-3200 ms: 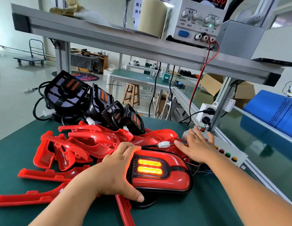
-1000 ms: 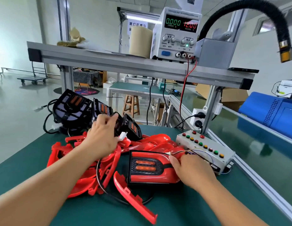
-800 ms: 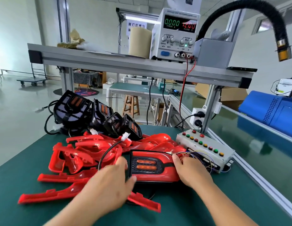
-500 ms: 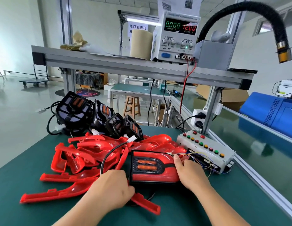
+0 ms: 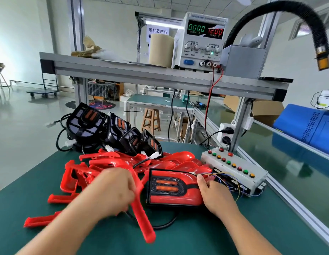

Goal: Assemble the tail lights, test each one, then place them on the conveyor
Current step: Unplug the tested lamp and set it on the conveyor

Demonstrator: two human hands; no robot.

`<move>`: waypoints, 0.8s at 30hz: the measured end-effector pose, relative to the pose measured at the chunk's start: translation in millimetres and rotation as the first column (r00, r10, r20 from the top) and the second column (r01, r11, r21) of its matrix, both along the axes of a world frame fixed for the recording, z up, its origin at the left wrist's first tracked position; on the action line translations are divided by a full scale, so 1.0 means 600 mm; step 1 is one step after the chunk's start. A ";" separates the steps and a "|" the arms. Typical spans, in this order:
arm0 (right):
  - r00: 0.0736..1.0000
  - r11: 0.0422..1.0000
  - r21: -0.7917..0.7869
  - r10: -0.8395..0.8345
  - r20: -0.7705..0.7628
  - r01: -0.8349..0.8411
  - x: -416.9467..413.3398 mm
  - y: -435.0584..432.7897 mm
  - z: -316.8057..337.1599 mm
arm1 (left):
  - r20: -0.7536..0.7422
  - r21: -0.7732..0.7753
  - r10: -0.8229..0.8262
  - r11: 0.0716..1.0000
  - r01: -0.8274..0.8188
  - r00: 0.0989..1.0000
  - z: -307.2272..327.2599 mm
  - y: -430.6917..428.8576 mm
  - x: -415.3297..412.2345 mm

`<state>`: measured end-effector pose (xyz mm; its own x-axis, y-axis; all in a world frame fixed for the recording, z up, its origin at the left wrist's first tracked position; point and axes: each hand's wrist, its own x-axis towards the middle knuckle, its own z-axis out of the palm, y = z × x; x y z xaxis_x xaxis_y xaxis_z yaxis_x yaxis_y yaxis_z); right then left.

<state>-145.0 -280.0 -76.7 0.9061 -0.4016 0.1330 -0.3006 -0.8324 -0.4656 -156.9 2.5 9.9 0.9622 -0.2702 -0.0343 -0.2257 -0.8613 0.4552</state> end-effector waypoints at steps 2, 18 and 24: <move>1.000 1.000 -0.010 -0.009 -0.013 0.009 0.001 0.000 -0.001 | 0.132 0.046 0.045 0.998 -0.052 0.990 0.033 0.029 0.037; 0.990 0.818 0.563 -0.062 -0.123 0.121 0.016 0.010 0.041 | 0.267 0.358 -0.050 0.932 -0.051 0.962 -0.040 -0.016 0.172; 0.997 0.442 0.893 -0.049 -0.068 0.082 0.006 0.014 0.040 | 0.222 0.283 -0.075 0.959 0.009 0.972 -0.048 -0.030 0.164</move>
